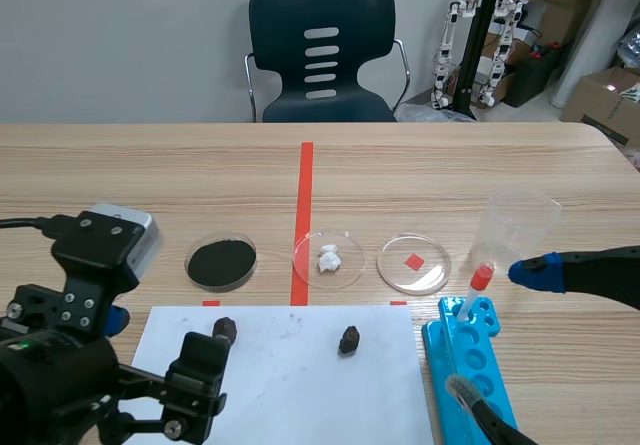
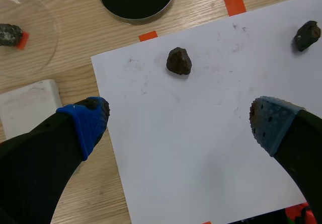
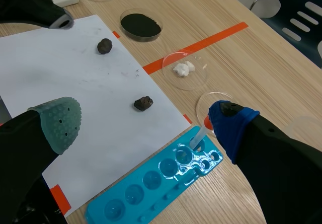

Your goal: Pick up the middle mineral with the left hand

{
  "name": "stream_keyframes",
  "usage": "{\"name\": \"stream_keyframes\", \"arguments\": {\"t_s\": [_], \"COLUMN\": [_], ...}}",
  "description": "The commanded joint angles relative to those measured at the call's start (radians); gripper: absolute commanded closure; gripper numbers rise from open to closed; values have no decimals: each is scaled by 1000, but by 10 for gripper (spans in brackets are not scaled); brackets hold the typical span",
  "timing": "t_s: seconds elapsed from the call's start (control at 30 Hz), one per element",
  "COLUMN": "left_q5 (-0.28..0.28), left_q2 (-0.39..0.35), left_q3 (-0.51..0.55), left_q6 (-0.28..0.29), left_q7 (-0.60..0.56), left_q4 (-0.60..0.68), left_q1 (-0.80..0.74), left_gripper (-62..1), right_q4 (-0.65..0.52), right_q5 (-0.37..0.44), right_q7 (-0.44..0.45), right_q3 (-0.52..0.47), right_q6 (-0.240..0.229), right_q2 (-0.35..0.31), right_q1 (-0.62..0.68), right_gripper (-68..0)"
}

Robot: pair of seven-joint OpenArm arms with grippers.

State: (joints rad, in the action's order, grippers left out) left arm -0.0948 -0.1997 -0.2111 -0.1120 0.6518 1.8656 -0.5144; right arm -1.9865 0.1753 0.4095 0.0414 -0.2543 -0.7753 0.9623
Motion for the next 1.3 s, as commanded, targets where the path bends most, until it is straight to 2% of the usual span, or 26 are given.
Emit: {"name": "stream_keyframes", "arguments": {"t_s": [0.0,0.27,0.43,0.53,0.77,1.27], "left_q5": [-2,-3,-10,-44,-52,-94], "left_q2": [-1,-1,0,3,50,106], "left_q3": [-29,-204,-270,-294,-301,-306], "left_q6": [-39,-297,-393,-402,-402,-397], "left_q7": [17,237,376,451,554,576], "left_q4": [-2,-125,-225,-299,-440,-662], "left_q1": [39,299,452,531,655,768], "left_gripper": [-590,-590,-590,-590,-590,-590], "right_q4": [-5,-5,-5,-5,-5,-5], "right_q5": [11,11,11,11,11,11], "right_q7": [11,11,11,11,11,12], "right_q3": [-1,-1,-1,-1,-1,-1], "right_q6": [0,0,0,0,0,0], "right_q2": [0,0,0,0,0,0], "right_q1": [-1,-1,-1,-1,-1,-1], "right_gripper": [-529,-529,-529,-529,-529,-529]}}
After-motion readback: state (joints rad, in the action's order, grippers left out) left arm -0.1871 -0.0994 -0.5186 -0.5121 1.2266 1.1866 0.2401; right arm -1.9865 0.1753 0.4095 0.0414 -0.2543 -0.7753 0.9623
